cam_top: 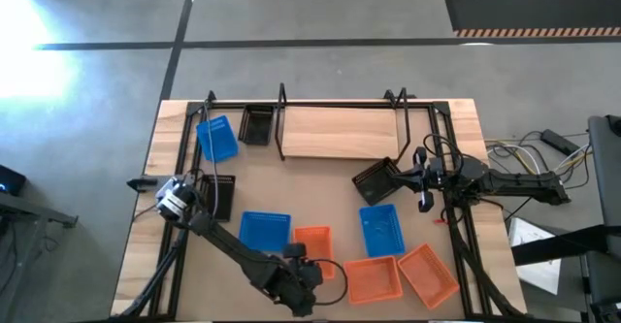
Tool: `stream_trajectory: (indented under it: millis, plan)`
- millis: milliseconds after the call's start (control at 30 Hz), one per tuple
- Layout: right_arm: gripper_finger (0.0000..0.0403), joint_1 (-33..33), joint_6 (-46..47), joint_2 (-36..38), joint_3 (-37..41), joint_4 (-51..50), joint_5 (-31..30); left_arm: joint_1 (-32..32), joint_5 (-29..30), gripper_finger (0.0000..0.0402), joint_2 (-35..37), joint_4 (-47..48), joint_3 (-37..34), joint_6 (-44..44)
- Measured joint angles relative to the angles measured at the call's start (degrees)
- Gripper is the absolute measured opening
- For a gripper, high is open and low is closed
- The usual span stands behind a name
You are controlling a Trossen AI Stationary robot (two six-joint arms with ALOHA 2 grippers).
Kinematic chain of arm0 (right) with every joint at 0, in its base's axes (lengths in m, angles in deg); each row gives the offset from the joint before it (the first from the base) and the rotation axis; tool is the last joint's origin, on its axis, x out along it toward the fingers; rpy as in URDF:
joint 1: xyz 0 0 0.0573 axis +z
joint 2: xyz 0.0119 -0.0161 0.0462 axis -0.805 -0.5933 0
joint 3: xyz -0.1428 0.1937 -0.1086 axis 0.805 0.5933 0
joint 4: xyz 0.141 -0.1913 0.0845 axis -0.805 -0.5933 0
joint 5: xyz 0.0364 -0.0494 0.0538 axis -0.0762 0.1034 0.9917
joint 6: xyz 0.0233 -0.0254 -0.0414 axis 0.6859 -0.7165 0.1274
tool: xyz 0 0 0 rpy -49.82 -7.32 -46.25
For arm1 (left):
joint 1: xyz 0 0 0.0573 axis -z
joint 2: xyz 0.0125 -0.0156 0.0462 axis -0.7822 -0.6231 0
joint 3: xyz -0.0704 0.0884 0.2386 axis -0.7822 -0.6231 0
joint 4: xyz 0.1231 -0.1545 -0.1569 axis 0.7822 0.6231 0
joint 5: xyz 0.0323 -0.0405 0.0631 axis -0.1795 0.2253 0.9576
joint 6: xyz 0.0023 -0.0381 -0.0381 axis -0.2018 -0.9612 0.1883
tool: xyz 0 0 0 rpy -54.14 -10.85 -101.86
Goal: Stack baskets on shelf by color
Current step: Put the top orange bin on the shelf
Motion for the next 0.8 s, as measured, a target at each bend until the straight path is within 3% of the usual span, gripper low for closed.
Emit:
stream_trajectory:
  millis: [167, 300, 533, 800]
  plan:
    - [0.0009, 0.0, 0.0, 0.0, 0.0, 0.0, 0.0, -1.6, -0.4, 0.0089, -0.4, 0.7, -0.3, 1.2]
    - [0.0009, 0.0, 0.0, 0.0, 0.0, 0.1, 0.0, -2.6, -0.8, 0.0013, 0.3, 0.7, 0.9, 7.3]
    - [0.0009, 0.0, 0.0, 0.0, 0.0, 0.1, 0.0, -6.2, 0.6, 0.0001, 6.3, 0.4, 4.1, 23.2]
    - [0.0009, 0.0, 0.0, 0.0, 0.0, 0.1, 0.1, -20.5, 1.4, 0.0, 13.3, 4.5, 3.0, 42.0]
